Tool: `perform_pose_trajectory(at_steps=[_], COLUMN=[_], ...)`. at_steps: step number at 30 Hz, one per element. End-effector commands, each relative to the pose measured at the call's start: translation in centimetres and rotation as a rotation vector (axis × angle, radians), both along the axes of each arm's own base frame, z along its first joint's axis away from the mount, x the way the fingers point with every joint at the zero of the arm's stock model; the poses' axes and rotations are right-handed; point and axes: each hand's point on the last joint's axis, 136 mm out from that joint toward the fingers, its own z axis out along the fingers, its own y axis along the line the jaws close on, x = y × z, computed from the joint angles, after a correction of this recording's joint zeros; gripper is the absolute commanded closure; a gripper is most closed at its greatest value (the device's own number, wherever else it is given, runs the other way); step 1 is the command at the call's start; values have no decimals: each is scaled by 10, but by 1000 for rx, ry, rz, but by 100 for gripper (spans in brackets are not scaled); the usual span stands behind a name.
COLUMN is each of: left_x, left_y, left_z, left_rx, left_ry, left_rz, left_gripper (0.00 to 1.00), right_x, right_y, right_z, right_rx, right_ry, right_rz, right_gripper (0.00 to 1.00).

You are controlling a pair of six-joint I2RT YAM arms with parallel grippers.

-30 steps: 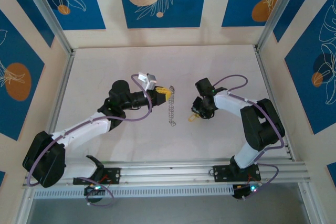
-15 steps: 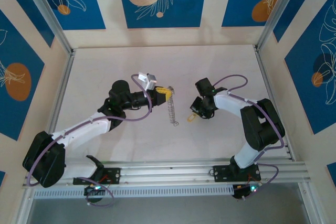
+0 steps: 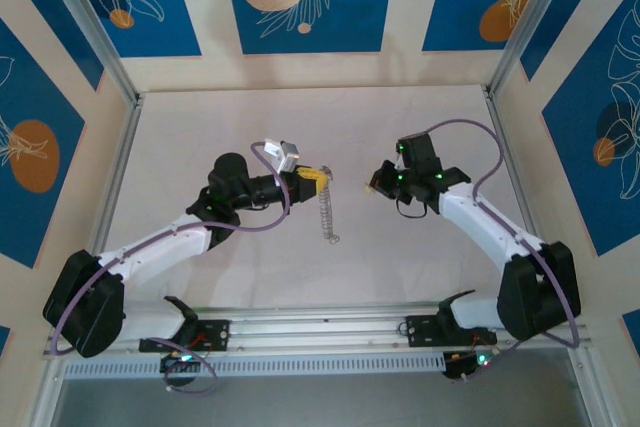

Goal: Put the keys on the keyring

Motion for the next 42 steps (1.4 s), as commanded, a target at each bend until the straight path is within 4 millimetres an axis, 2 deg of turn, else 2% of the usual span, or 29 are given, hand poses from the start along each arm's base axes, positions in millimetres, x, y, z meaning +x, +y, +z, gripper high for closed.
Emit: perform_pose_trajectory(at_steps=[1,6,10,13,17,22,27,34,42], left_x=[-1,-1,-5,-8,-9,-8,-9,-13,-16], left_y=[-5,-5,-4,-4,-7,-10,-13,-16,-22], left_z=[18,20,24,30,38,50,62,69,61], left_rx=[-12,25,37,25,14,0,-13,-11,26], left_ry=[-73,-108,-148,-172,-188,-194,-208,-202,-196], left_rz=[-12,-13,-27,-39,-57,-77,-94,-125,-144], left_gripper=[100,100,100,100,100,100,100,100,100], right_x=[1,-10,-30,-49,-69,-86,-97,-101,-98], right_y=[17,24,26,27,28,32,38,48,61], right_z=[47,94,127,147,165,176,179,179,185], right_rx=[87,212,295,328,350,382,391,372,334], right_ry=[-214,-441,-600,-693,-759,-782,-782,-806,-841], right_rz=[196,364,491,579,666,726,767,762,750], right_gripper=[100,100,100,100,100,100,100,100,100])
